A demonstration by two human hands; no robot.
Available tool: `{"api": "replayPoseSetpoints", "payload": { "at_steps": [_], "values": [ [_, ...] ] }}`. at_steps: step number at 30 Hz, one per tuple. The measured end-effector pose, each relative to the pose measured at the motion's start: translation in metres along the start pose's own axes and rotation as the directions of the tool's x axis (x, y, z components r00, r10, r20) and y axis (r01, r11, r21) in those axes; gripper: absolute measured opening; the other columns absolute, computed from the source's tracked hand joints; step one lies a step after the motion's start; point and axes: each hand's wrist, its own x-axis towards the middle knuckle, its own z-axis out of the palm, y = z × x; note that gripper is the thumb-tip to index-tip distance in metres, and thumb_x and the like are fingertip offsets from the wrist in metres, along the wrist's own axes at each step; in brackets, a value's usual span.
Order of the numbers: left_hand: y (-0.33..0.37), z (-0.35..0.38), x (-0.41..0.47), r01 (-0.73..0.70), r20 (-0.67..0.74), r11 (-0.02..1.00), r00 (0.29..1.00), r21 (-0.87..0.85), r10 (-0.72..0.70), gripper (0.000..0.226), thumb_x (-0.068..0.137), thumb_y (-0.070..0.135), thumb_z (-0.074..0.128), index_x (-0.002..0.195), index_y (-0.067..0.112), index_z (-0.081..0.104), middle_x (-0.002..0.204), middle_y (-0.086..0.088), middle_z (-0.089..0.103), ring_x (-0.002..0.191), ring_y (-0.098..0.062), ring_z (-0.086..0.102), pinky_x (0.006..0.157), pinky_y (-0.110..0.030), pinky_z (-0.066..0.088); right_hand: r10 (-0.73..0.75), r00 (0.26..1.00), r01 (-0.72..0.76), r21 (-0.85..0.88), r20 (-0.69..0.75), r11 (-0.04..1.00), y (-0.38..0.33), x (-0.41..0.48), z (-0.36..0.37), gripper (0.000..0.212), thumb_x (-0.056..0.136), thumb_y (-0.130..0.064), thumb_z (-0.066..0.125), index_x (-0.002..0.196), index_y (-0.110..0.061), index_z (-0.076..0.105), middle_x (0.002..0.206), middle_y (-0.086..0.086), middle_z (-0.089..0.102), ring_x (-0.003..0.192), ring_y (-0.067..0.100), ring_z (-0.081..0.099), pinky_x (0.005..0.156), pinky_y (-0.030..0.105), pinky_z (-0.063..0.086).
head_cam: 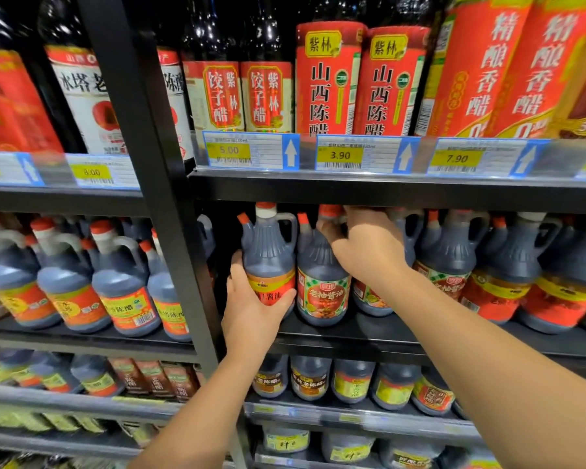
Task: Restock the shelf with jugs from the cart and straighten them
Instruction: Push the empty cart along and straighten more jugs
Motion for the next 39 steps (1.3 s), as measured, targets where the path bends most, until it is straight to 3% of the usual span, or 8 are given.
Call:
{"api": "replayPoseSetpoints", "payload": {
  "at_steps": [5,16,21,23,26,31,35,39],
  "values": [
    [0.0,0.0,-0.004,-0.023,-0.008,1.0,1.0,0.001,0.023,0.096,0.071,0.044,0.082,0.145,0.032,0.022,0.131,0.004,0.049,0.103,-0.014,0.055,0.071,-0.032,0.05,-0.06,0.997,0.061,0.02,-0.047,0.998,0.001,-0.003,0.001,0.026,0.093,-0.039,0.056,0.109,-0.019,0.06,0.096,0.006,0.068,0.086,0.03,0.064,0.067,0.03,0.049],
    [0.0,0.001,-0.008,-0.018,-0.047,0.997,0.999,0.071,0.021,0.098,0.071,0.049,0.081,0.145,0.027,0.02,0.134,0.0,0.045,0.114,-0.023,0.055,0.077,-0.047,0.057,-0.074,0.992,0.085,0.103,-0.106,0.991,0.001,-0.007,0.004,0.029,0.092,-0.047,0.057,0.105,-0.022,0.062,0.098,0.004,0.068,0.092,0.028,0.063,0.066,0.03,0.046],
    [0.003,-0.001,-0.013,-0.016,-0.014,0.996,1.0,0.082,0.017,0.111,0.067,0.056,0.082,0.148,0.034,0.01,0.145,-0.004,0.036,0.118,-0.024,0.054,0.075,-0.034,0.051,-0.122,0.983,0.142,0.147,-0.138,0.979,0.005,-0.01,0.006,0.028,0.09,-0.046,0.06,0.102,-0.021,0.061,0.095,0.002,0.068,0.092,0.025,0.061,0.068,0.03,0.047],
    [0.007,-0.003,-0.018,-0.034,-0.014,0.991,0.999,0.132,0.036,0.115,0.067,0.059,0.08,0.149,0.037,0.003,0.153,-0.004,0.024,0.127,-0.026,0.049,0.079,-0.036,0.052,-0.149,0.974,0.175,0.155,-0.168,0.972,0.011,-0.013,0.007,0.028,0.089,-0.045,0.061,0.099,-0.019,0.058,0.083,-0.001,0.062,0.082,0.02,0.056,0.061,0.028,0.04],
    [0.017,-0.005,-0.026,-0.109,-0.074,0.96,0.988,0.259,0.132,0.113,0.07,0.06,0.077,0.152,0.029,0.006,0.152,-0.005,0.021,0.135,-0.028,0.04,0.091,-0.05,0.053,-0.123,0.976,0.139,0.078,-0.178,0.987,0.028,-0.021,0.004,0.045,0.089,-0.046,0.061,0.062,-0.017,0.038,0.052,-0.007,0.037,0.055,0.02,0.043,0.048,0.027,0.025],
    [0.033,-0.003,-0.038,-0.265,-0.156,0.863,0.92,0.429,0.36,0.097,0.071,0.052,0.08,0.145,0.012,0.031,0.138,-0.013,0.036,0.128,-0.032,0.04,0.099,-0.049,0.047,-0.121,0.953,0.105,-0.071,-0.279,0.992,0.061,-0.032,-0.013,0.052,0.082,-0.036,0.07,0.058,-0.016,0.028,0.051,-0.009,0.019,0.051,0.026,0.04,0.05,0.031,0.029],
    [0.046,0.009,-0.045,-0.377,-0.067,0.793,0.885,0.479,0.461,0.078,0.076,0.051,0.072,0.137,0.012,0.044,0.135,-0.011,0.041,0.129,-0.032,0.04,0.102,-0.051,0.042,-0.067,0.977,0.041,-0.132,-0.2,0.99,0.083,-0.026,-0.022,0.05,0.087,-0.041,0.064,0.054,-0.015,0.037,0.05,-0.002,0.037,0.058,0.029,0.05,0.052,0.031,0.032],
    [0.059,0.027,-0.048,-0.413,-0.028,0.767,0.873,0.491,0.488,0.071,0.077,0.053,0.068,0.132,0.013,0.046,0.132,-0.01,0.046,0.127,-0.033,0.043,0.109,-0.055,0.035,-0.11,0.966,0.074,-0.159,-0.233,0.985,0.088,-0.014,-0.028,0.036,0.089,-0.046,0.058,0.081,-0.012,0.06,0.074,0.01,0.058,0.081,0.036,0.062,0.058,0.029,0.038]
  ]
}}
